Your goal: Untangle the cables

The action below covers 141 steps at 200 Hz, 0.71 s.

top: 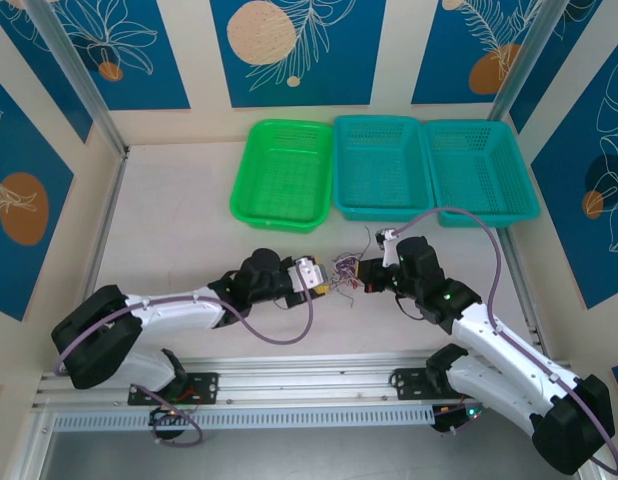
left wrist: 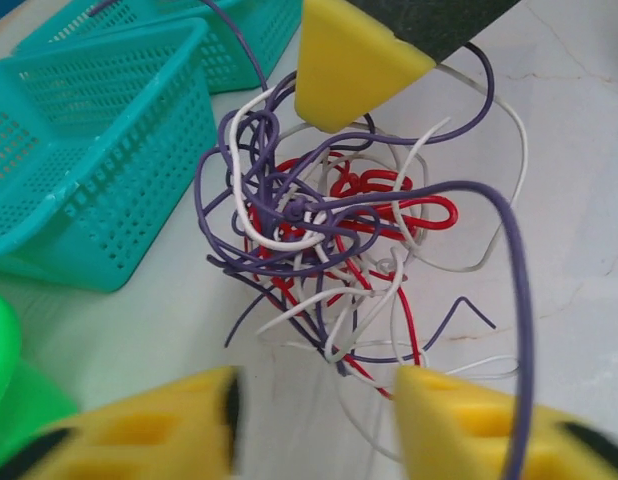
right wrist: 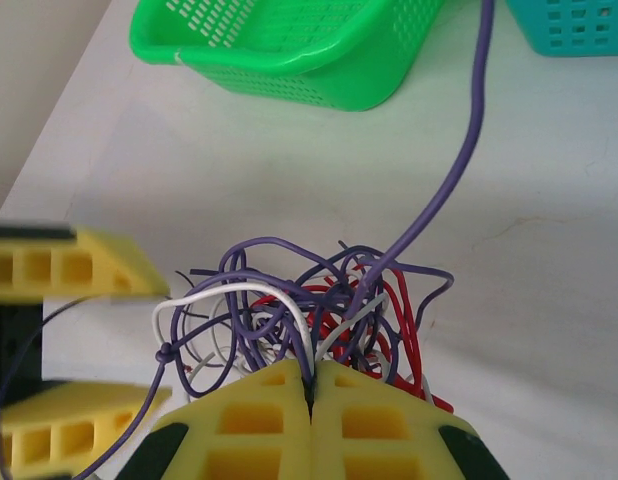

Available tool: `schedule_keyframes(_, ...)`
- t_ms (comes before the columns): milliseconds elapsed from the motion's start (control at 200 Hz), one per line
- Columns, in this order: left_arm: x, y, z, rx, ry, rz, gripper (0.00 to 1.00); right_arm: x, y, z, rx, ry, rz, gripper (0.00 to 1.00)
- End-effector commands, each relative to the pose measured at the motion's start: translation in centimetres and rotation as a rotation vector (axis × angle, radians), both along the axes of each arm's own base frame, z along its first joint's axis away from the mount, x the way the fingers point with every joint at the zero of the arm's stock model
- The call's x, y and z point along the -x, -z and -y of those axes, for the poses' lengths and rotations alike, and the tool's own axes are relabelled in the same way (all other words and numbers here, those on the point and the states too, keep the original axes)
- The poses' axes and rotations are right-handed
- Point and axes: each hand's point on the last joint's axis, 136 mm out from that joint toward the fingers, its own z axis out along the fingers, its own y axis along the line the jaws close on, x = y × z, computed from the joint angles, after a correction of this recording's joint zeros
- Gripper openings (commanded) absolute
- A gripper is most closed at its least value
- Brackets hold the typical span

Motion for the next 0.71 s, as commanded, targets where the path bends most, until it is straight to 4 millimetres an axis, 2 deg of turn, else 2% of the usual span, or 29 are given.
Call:
schedule_keyframes(0,0.4,-4.0,1.4,0.126,0.029,0.032,0.0,-1.0,-0.6,0.8,0.007,0.09,-0.003,0.0)
schedule_keyframes(95,-0.3,-5.7,0.0,0.196,-0.074,0.019,0.0,-2.0,1.6,4.5,0.078,0.326,-0.077,0.0)
schedule_keyframes(215,-1.5,-7.7,-3.1,0.26,-0.244,-0.009,0.0,-1.6,5.3,10.1,0.118,0.619,-0.222,0.0)
schedule_keyframes(300,-2.8,-8.0,-6.4,0.285,-0.408,-0.048,0.0,-1.0,7.5,13.3,0.076,0.78,-0.321,0.0)
schedule_keyframes(395,-4.4,-7.4,-10.8,0.303,-0.602,-0.11,0.0,-0.2,9.5,16.3,0.002,0.925,-0.412,0.0)
schedule_keyframes(465,-5.0,-6.8,-13.4,0.324,-0.692,-0.161,0.0,0.0,10.4,17.5,-0.065,0.977,-0.456,0.0)
schedule_keyframes(520,-5.1,-6.3,-14.4,0.336,-0.709,-0.192,0.0,0.2,10.7,18.1,-0.103,1.004,-0.474,0.0)
schedule_keyframes(625,-4.9,-5.5,-14.9,0.337,-0.717,-0.223,0.0,0.5,11.0,18.4,-0.127,1.028,-0.492,0.0)
schedule_keyframes(700,-4.8,-4.8,-14.6,0.336,-0.707,-0.248,0.0,0.2,10.8,17.3,-0.16,0.972,-0.492,0.0)
